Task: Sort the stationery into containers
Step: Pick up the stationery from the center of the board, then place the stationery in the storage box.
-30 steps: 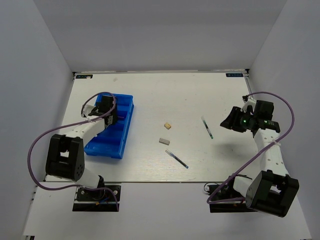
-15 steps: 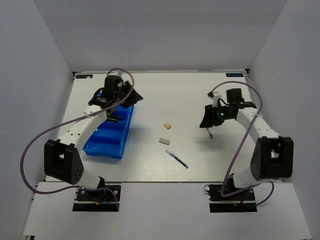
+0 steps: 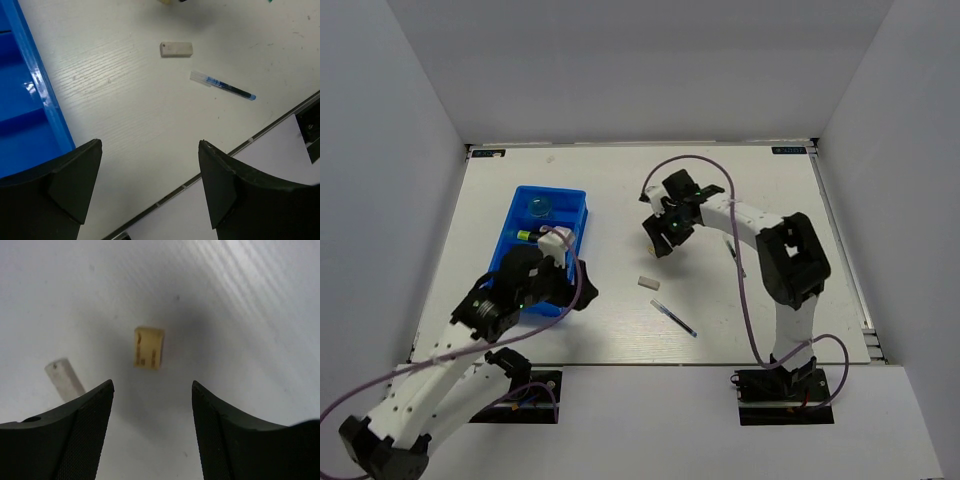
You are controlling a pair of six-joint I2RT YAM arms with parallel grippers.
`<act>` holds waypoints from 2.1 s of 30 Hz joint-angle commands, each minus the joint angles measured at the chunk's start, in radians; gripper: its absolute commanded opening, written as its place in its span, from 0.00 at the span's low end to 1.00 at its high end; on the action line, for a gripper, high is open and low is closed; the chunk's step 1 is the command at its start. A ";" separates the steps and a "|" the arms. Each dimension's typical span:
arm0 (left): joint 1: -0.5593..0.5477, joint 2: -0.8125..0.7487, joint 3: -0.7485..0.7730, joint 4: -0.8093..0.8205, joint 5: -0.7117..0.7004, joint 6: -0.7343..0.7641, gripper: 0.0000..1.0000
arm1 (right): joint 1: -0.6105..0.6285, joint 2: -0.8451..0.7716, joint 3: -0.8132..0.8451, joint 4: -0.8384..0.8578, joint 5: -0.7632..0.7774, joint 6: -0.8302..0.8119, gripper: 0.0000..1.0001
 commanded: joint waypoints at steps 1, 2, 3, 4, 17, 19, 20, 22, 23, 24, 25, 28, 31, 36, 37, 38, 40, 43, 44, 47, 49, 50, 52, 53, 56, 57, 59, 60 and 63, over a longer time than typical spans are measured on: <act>0.006 -0.111 -0.061 0.004 -0.023 0.050 0.88 | 0.043 0.065 0.132 0.006 0.126 0.015 0.67; 0.005 -0.132 -0.067 -0.009 -0.026 0.050 0.88 | 0.056 0.088 0.146 0.003 0.138 0.024 0.67; 0.008 -0.137 -0.073 -0.015 -0.026 0.050 0.88 | 0.067 0.102 0.158 -0.003 0.146 0.024 0.67; 0.009 -0.148 -0.084 -0.018 -0.018 0.053 0.88 | 0.079 0.118 0.189 -0.008 0.173 0.021 0.67; 0.008 -0.218 -0.130 -0.052 0.008 0.051 0.88 | 0.107 0.180 0.157 -0.038 0.192 0.003 0.45; 0.006 -0.247 -0.136 -0.043 -0.006 0.050 0.88 | 0.107 0.177 0.151 -0.048 0.184 -0.003 0.30; 0.008 -0.255 -0.138 -0.030 -0.010 0.050 0.88 | 0.107 0.180 0.151 -0.057 0.161 -0.005 0.25; 0.008 -0.284 -0.130 -0.021 -0.024 0.043 0.88 | 0.104 0.172 0.154 -0.083 0.129 -0.012 0.11; 0.008 -0.287 -0.126 -0.013 -0.027 0.042 0.88 | 0.110 0.169 0.158 -0.100 0.108 -0.022 0.07; 0.006 -0.289 -0.100 -0.009 -0.030 0.042 0.87 | 0.110 0.159 0.171 -0.109 0.091 -0.028 0.00; 0.008 -0.289 -0.087 -0.006 -0.026 0.042 0.87 | 0.116 0.149 0.181 -0.120 0.080 -0.057 0.00; 0.008 -0.257 -0.018 -0.009 -0.021 0.037 0.87 | 0.132 0.139 0.304 -0.214 -0.009 -0.098 0.00; 0.006 -0.251 0.028 0.017 -0.001 0.024 0.87 | 0.150 0.145 0.471 -0.267 -0.142 -0.121 0.00; 0.008 -0.248 0.037 0.072 0.016 -0.013 0.87 | 0.227 0.191 0.628 -0.159 -0.323 -0.048 0.00; 0.006 -0.243 0.052 0.071 0.020 -0.015 0.86 | 0.245 0.195 0.634 -0.134 -0.354 -0.033 0.00; 0.008 -0.241 0.055 0.070 0.022 -0.013 0.86 | 0.254 0.212 0.646 -0.094 -0.371 0.013 0.00; 0.008 -0.243 0.078 0.071 0.026 -0.021 0.86 | 0.283 0.249 0.700 -0.040 -0.425 0.046 0.00; 0.008 -0.248 0.092 0.080 0.040 -0.035 0.86 | 0.303 0.327 0.772 0.049 -0.478 0.125 0.00; 0.008 -0.252 0.098 0.092 0.043 -0.045 0.86 | 0.308 0.349 0.774 0.146 -0.488 0.171 0.00; 0.008 -0.260 0.103 0.093 0.051 -0.058 0.86 | 0.322 0.378 0.757 0.307 -0.525 0.237 0.00; 0.006 -0.264 0.101 0.092 0.051 -0.064 0.86 | 0.330 0.402 0.760 0.369 -0.520 0.219 0.00; 0.008 -0.274 0.098 0.092 0.051 -0.064 0.86 | 0.343 0.410 0.761 0.383 -0.484 0.216 0.00; 0.008 -0.281 0.097 0.082 0.049 -0.065 0.86 | 0.353 0.445 0.773 0.402 -0.454 0.142 0.00; 0.006 -0.281 0.092 0.079 0.049 -0.065 0.86 | 0.362 0.454 0.787 0.402 -0.398 0.127 0.00; 0.008 -0.292 0.086 0.060 0.046 -0.069 0.86 | 0.368 0.479 0.787 0.397 -0.356 0.052 0.00; 0.008 -0.294 0.078 0.056 0.045 -0.067 0.86 | 0.373 0.484 0.780 0.387 -0.350 0.040 0.00; 0.008 -0.298 0.074 0.060 0.043 -0.065 0.86 | 0.374 0.482 0.766 0.354 -0.357 0.012 0.08; 0.008 -0.304 0.063 0.053 0.046 -0.067 0.86 | 0.376 0.481 0.746 0.350 -0.354 0.005 0.16; 0.008 -0.304 0.043 0.051 0.049 -0.072 0.86 | 0.380 0.471 0.735 0.330 -0.338 -0.019 0.42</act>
